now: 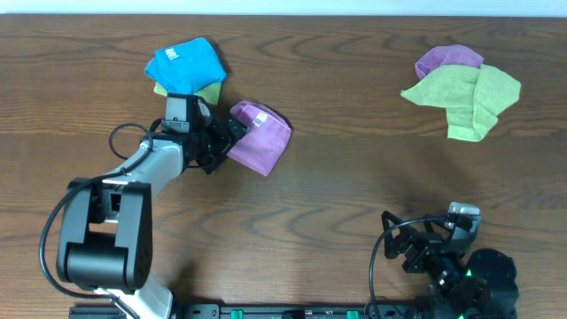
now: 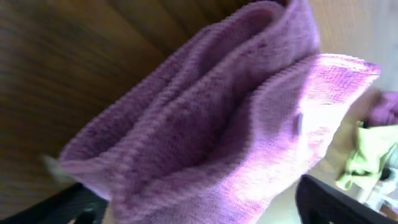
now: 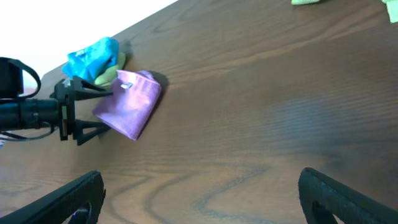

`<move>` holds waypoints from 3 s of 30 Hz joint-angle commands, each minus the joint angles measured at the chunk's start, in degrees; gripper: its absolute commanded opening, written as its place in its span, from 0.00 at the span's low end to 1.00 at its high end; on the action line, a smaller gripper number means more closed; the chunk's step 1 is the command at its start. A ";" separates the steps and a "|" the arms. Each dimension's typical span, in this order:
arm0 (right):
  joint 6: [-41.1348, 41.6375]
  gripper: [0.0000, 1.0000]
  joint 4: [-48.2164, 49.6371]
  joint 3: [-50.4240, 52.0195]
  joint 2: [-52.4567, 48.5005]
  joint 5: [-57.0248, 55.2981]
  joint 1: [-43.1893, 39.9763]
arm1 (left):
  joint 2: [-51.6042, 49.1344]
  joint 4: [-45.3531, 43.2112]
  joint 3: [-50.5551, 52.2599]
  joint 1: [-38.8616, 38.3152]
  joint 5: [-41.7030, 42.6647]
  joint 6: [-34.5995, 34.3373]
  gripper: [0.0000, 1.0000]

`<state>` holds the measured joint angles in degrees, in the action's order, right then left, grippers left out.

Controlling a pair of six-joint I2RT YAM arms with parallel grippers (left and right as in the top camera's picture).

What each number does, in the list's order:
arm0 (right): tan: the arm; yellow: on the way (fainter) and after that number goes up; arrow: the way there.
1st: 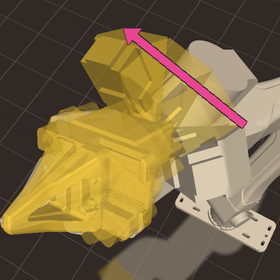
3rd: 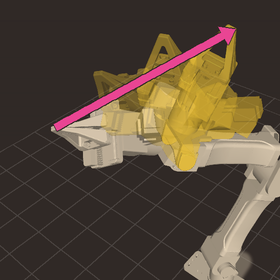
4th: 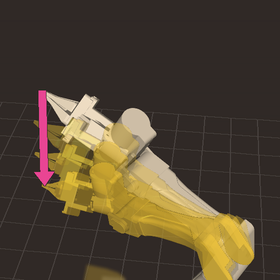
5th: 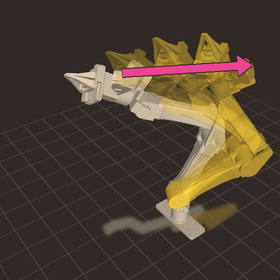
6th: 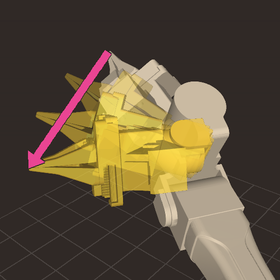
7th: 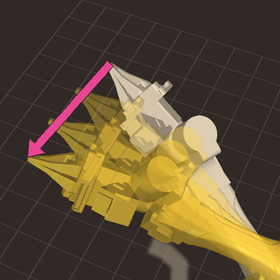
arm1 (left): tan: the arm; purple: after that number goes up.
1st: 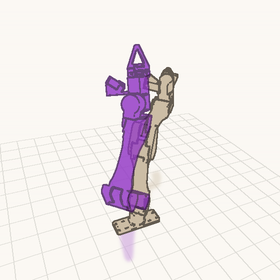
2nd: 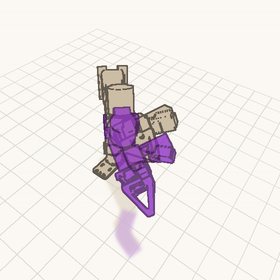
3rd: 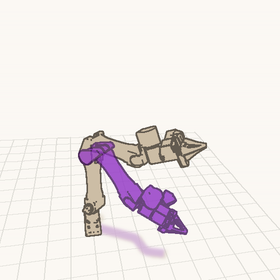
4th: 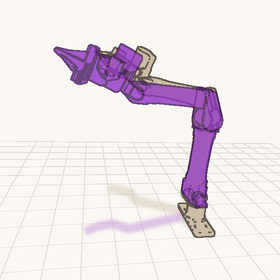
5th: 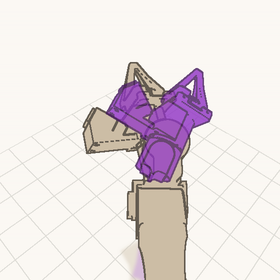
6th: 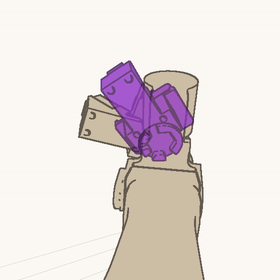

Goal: Fold the cloth
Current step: 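Carry the purple bundle with the left gripper onto the blue cloth stack, then lower the purple bundle onto the stack and open the left gripper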

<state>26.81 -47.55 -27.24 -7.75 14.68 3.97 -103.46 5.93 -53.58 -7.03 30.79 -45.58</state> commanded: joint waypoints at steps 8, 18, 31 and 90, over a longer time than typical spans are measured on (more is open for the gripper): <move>1.01 0.99 -0.09 0.11 0.35 -0.31 -0.35 | -0.96 -2.10 1.38 -2.75 -7.85 0.55 0.41; 1.01 0.99 -0.07 0.11 0.35 -0.31 -0.35 | -1.79 -9.94 1.16 -2.60 -3.52 3.65 0.06; 0.98 0.99 -0.09 0.11 0.35 -0.31 -0.35 | -1.84 -1.66 -23.39 -0.94 -5.14 4.15 0.06; 1.01 0.99 -0.07 0.11 0.35 -0.31 -0.35 | -17.22 16.15 -42.86 12.74 -10.49 17.57 0.06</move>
<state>26.83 -47.57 -27.24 -7.75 14.57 3.97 -119.92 21.45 -94.65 5.58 21.78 -29.89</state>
